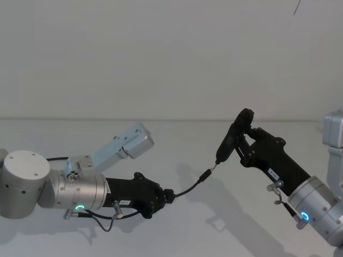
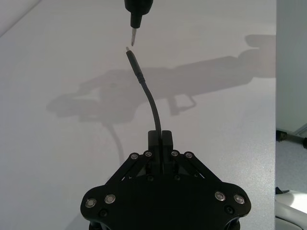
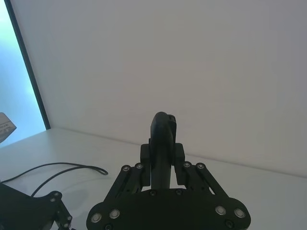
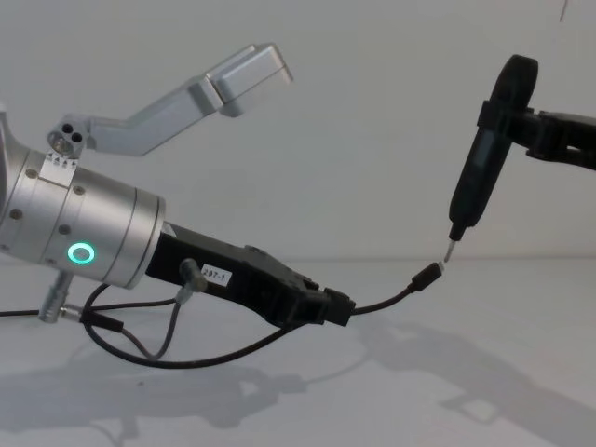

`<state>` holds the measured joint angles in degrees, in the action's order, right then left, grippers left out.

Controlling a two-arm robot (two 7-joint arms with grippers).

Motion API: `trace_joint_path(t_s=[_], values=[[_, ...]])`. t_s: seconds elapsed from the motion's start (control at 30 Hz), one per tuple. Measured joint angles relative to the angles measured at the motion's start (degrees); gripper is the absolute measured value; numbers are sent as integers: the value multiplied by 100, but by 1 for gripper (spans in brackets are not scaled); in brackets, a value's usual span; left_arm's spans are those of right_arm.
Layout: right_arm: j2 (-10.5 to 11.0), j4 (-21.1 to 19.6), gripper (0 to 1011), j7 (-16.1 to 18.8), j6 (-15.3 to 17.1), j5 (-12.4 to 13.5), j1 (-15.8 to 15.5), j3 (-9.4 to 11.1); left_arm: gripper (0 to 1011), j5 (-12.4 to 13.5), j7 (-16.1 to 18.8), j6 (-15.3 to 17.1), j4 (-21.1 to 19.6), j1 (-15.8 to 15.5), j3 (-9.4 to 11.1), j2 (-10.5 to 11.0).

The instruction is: Pick up the data cable with the one hand.

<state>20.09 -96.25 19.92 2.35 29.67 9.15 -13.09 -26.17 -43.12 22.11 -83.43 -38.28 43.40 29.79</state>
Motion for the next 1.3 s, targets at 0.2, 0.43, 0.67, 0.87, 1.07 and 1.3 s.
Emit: trace_joint_path(t_s=[0.2,0.43,0.67,0.87,1.07,1.3], values=[[14,73,279,-2,-39,11,46,-34,40,0,0,0,0,0,0,0],[45,155,279,-17,-63,13,95,-77,40,0,0,1,0,-1,0,0],[70,194,279,-43,-85,7,126,-116,40,0,0,1,0,-1,-1,0],[89,211,279,-62,-117,-6,145,-142,40,0,0,1,0,0,0,0],[104,212,279,-65,-151,-14,150,-162,40,0,0,1,0,0,-1,0],[124,211,279,-54,-176,-17,150,-188,40,0,0,1,1,-1,-1,0]])
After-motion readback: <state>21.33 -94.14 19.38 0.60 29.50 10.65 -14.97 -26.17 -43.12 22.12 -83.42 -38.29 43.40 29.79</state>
